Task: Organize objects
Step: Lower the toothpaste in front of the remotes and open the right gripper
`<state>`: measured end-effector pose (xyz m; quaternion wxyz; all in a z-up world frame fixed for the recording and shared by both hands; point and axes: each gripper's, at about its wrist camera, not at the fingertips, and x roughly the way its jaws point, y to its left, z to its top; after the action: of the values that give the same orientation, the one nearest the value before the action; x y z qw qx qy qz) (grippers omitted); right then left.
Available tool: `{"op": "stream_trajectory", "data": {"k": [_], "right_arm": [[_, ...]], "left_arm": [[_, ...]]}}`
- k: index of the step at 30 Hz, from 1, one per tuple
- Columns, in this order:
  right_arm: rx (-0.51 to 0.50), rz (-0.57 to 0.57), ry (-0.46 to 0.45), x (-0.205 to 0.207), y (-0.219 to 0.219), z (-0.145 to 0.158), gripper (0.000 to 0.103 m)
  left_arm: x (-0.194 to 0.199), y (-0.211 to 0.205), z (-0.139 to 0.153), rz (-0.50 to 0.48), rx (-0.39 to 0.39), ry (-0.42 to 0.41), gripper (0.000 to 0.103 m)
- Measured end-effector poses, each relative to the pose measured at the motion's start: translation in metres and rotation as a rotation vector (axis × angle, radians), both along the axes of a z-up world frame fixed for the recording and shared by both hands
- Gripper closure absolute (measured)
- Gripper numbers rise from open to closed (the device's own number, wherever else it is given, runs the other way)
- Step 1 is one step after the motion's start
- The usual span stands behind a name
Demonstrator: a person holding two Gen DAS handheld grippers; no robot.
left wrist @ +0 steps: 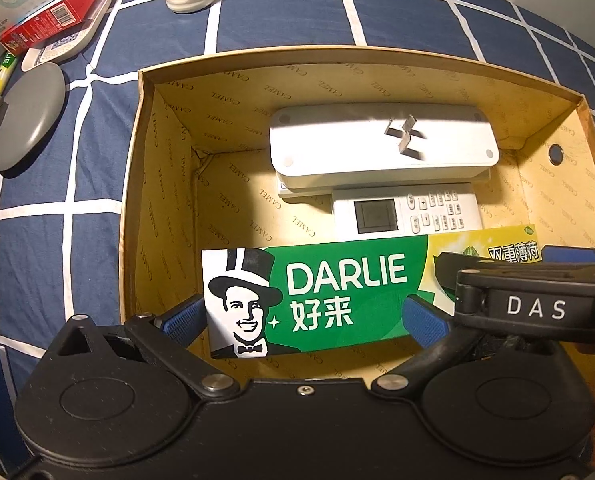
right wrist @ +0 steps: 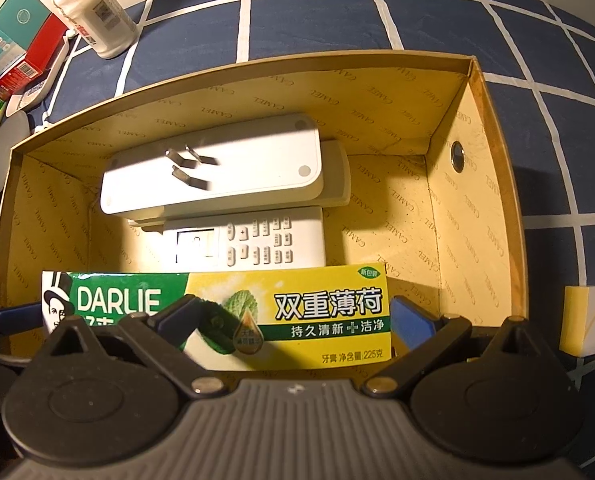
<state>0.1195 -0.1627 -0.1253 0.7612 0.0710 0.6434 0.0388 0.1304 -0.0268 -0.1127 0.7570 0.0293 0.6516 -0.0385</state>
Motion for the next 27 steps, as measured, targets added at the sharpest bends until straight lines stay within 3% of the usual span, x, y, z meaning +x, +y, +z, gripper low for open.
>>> {"op": "stream_trajectory", "data": {"k": [18,27], "right_arm": [[-0.013,-0.002,0.012,0.0029,0.0051,-0.0069,0.002],[-0.006,0.011,0.0,0.0038,0.0046,-0.0011,0.002]], "left_arm": [[0.0007,-0.0067,-0.004,-0.009,0.039,-0.015,0.0],[-0.0005,-0.0014,0.0,0.019,-0.007,-0.01,0.0]]}}
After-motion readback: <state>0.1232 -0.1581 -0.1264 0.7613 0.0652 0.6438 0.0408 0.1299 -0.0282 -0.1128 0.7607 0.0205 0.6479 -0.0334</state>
